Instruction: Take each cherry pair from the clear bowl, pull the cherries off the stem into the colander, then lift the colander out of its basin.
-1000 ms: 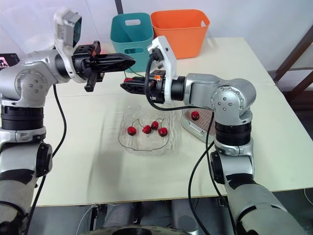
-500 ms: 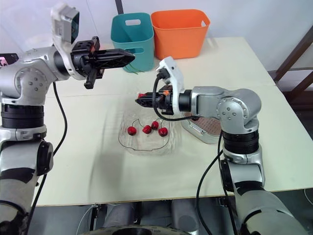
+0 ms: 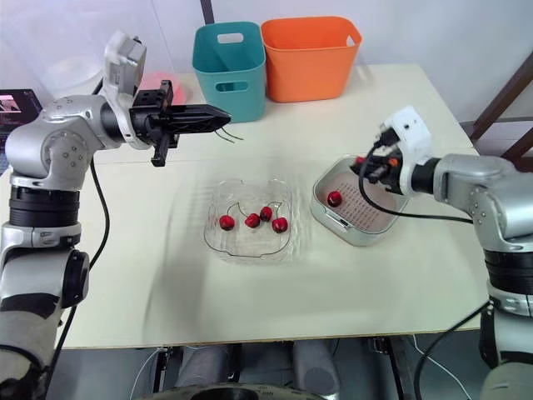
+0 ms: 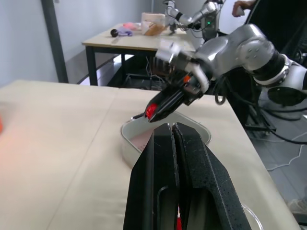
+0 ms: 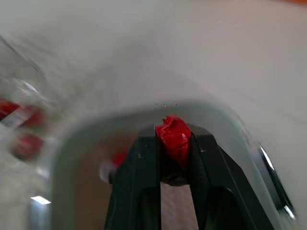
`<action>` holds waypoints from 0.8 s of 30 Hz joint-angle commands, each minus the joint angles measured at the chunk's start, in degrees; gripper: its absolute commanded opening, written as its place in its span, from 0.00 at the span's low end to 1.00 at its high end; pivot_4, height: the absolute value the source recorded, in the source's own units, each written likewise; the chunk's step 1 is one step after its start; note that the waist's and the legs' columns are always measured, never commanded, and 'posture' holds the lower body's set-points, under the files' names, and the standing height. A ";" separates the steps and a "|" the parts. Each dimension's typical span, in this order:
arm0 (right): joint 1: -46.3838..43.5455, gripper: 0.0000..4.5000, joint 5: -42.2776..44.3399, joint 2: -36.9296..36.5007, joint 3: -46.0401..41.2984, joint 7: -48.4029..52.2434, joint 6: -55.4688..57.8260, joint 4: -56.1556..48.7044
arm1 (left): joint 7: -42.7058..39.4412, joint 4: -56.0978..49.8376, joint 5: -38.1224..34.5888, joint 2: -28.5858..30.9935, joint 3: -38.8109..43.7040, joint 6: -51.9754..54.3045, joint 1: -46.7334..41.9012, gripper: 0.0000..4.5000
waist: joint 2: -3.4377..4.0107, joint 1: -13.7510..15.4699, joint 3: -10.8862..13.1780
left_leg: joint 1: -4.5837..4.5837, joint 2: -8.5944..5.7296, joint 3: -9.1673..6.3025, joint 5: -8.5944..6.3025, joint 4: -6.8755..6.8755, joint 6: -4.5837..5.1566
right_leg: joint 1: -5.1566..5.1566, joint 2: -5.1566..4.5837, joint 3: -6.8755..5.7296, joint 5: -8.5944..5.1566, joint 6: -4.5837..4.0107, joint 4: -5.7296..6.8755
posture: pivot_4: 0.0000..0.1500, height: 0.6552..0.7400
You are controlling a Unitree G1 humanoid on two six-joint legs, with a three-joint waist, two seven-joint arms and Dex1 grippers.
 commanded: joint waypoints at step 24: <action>-16.71 0.79 10.92 10.30 -2.35 4.06 10.46 -12.23 | 7.34 3.49 3.40 5.19 3.95 0.89 3.51 0.00 | 0.02 -0.90 -0.01 | 0.09 0.25 -0.18 0.01 -0.02 -0.01 | -0.01 0.01 0.05 0.01 -0.01 0.07 | 1.00 1.00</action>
